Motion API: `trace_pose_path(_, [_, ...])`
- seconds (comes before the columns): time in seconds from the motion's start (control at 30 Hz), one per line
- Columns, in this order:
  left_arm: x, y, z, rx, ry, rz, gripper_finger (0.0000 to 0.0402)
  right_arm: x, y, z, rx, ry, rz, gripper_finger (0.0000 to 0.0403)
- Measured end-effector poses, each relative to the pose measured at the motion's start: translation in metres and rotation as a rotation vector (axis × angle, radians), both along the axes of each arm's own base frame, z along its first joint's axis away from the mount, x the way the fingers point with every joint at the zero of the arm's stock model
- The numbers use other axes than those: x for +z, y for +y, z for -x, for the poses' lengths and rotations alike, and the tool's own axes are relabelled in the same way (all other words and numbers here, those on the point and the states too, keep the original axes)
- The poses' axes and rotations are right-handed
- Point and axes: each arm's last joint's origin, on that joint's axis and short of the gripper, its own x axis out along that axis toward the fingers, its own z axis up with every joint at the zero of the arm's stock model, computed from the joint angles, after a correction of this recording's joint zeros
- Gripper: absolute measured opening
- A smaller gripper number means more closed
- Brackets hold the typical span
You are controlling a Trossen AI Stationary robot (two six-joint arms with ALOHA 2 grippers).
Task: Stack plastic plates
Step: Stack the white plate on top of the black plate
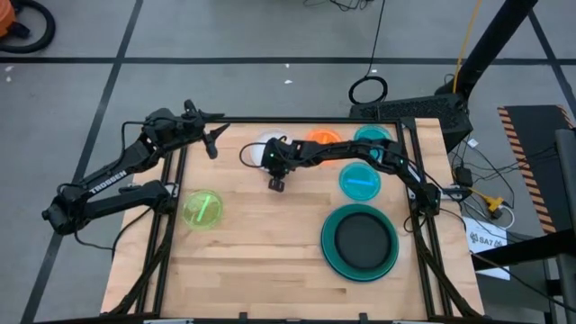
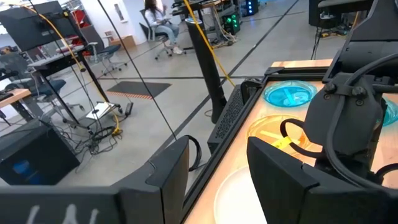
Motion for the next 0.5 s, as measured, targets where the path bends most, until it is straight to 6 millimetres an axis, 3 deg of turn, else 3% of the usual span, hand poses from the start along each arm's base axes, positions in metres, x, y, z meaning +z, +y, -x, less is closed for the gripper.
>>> trace_pose_path(0.23, [0.000,0.000,0.000,0.000,0.001,0.001,0.0170,0.005,0.010,-0.001,0.025,0.002,0.010,0.0006])
trace_pose_path(0.5, [0.000,0.000,0.000,-0.002,0.002,0.002,0.0170,0.034,0.023,0.002,0.042,-0.031,0.028,0.0005])
